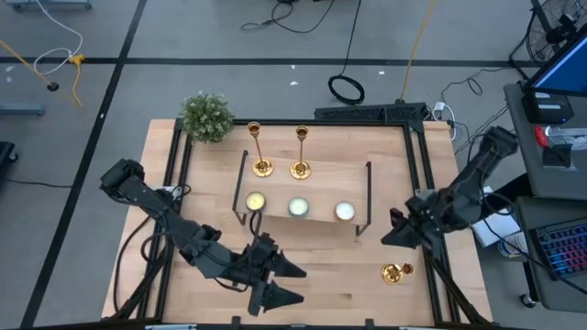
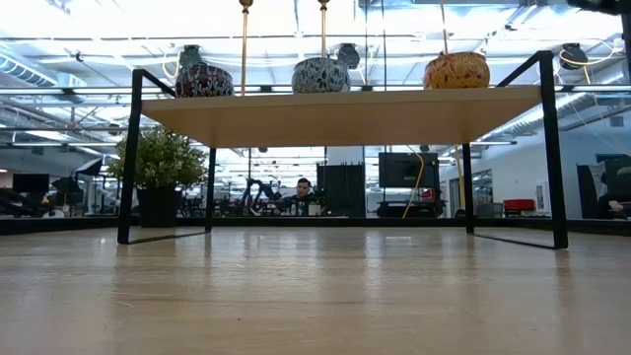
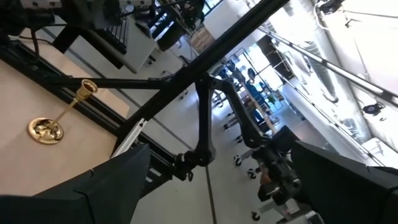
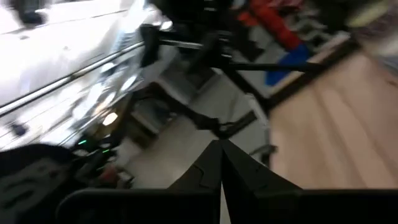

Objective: Pick & Place candle stick holders
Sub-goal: Put the gold candle holder onto the shelf

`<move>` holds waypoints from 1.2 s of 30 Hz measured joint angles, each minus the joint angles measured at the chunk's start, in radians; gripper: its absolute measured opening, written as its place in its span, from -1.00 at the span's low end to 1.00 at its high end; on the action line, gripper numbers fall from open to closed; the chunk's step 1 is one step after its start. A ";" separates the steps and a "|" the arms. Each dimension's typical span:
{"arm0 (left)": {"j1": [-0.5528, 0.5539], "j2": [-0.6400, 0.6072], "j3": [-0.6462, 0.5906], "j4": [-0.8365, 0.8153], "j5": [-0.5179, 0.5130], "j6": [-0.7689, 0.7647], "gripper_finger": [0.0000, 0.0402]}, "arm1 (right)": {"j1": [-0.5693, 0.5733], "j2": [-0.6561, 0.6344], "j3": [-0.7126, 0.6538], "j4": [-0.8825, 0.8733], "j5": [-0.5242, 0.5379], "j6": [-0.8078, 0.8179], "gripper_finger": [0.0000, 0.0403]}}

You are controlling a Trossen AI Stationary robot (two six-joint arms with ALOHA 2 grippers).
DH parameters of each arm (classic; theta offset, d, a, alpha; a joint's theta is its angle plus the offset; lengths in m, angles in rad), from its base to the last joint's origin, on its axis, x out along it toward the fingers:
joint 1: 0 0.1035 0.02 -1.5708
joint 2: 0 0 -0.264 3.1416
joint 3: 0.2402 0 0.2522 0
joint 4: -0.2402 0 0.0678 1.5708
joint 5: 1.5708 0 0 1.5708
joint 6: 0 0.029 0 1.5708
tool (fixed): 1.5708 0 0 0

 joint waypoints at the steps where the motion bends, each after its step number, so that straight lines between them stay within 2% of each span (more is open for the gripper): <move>1: 0.001 0.000 0.000 0.000 0.000 0.000 0.98 | 0.027 0.000 0.000 -0.023 0.051 0.026 -1.00; 7: 0.002 0.000 0.000 0.000 0.000 -0.007 0.98 | 0.168 0.000 0.000 -0.061 0.266 0.153 -1.00; 16: 0.002 0.000 0.000 0.000 0.000 -0.019 0.98 | 0.364 0.014 0.000 -0.002 0.478 0.217 -1.00; 19: -0.002 0.000 0.000 0.001 0.000 -0.019 0.98 | 0.422 0.036 0.000 0.109 0.526 0.136 -1.00; 27: -0.003 0.000 0.000 0.001 0.000 -0.019 0.98 | 0.542 0.146 0.002 0.536 0.633 -0.241 -1.00; 31: -0.002 0.000 0.000 0.001 0.000 -0.018 0.98 | 0.588 0.209 0.051 0.536 0.688 -0.272 -1.00; 36: 0.000 0.000 0.000 0.002 0.000 -0.014 0.98 | 0.643 0.290 0.169 0.412 0.779 -0.272 -1.00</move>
